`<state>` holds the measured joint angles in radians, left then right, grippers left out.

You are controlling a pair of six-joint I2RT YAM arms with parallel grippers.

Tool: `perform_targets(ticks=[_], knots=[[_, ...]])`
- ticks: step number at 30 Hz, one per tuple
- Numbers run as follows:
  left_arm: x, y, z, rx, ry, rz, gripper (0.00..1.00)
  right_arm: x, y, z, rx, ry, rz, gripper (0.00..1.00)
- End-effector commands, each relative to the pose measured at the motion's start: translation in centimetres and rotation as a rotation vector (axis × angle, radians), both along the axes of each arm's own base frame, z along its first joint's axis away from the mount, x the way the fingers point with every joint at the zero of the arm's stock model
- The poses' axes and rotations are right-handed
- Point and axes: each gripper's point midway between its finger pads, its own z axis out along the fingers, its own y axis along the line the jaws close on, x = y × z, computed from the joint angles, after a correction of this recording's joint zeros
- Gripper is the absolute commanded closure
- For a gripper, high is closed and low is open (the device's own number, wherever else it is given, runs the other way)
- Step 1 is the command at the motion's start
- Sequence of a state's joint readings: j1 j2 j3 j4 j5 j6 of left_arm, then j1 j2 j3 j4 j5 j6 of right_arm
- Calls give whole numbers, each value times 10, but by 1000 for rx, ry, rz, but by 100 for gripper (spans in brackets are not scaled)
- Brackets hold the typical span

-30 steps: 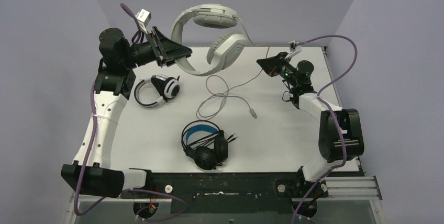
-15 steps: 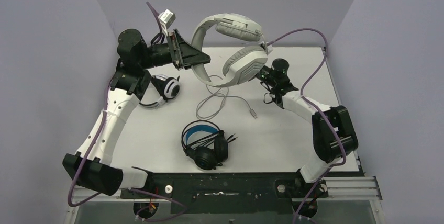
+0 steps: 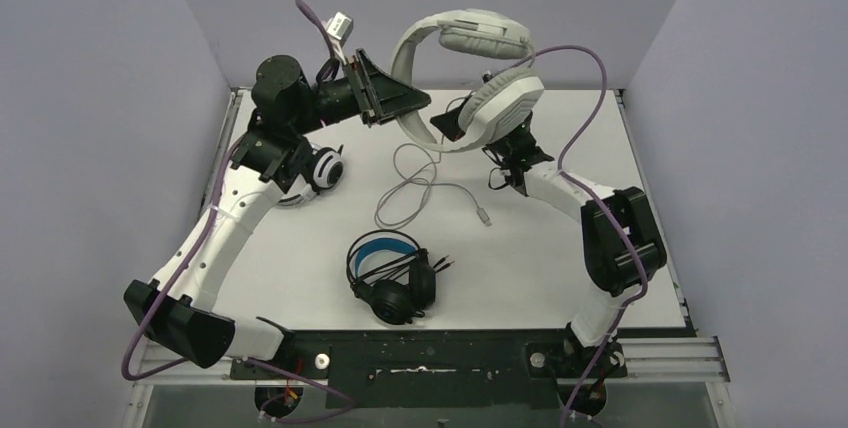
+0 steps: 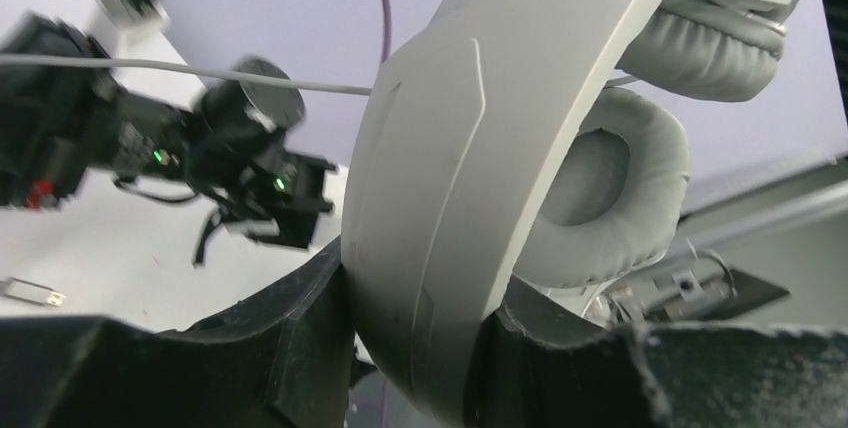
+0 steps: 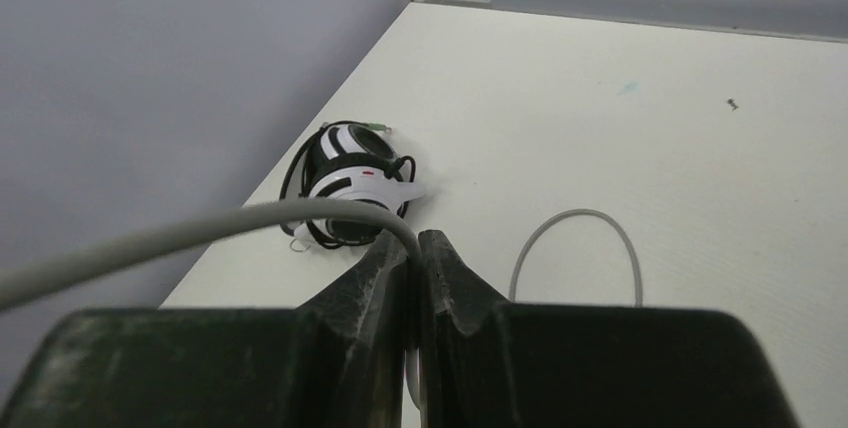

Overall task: Wrap the headphones
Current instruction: Wrap the headphones cable around the headphones.

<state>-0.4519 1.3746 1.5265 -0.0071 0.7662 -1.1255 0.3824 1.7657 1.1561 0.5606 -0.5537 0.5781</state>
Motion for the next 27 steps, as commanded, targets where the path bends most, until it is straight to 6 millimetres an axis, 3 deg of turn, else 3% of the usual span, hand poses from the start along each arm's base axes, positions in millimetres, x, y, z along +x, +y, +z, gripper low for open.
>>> perform_targets(ticks=[1,7,9,14,17,23,27], knots=[[34,21,40,-126,-117,268,100,-25,27,25,66,-59,14,97],[76,50,40,-153,-87,551,100,-75,31,37,181,-142,-30,96],[90,62,34,-141,-67,657,100,-91,41,41,146,-147,11,96],[123,98,10,-50,-67,915,100,-140,60,30,-38,-111,98,100],[136,114,1,16,-95,1017,100,-167,58,28,-120,-103,116,100],[161,140,-28,132,-105,1121,100,-206,45,48,-222,-144,137,100],[175,145,-38,255,-180,1127,100,-229,37,67,-303,-178,220,100]])
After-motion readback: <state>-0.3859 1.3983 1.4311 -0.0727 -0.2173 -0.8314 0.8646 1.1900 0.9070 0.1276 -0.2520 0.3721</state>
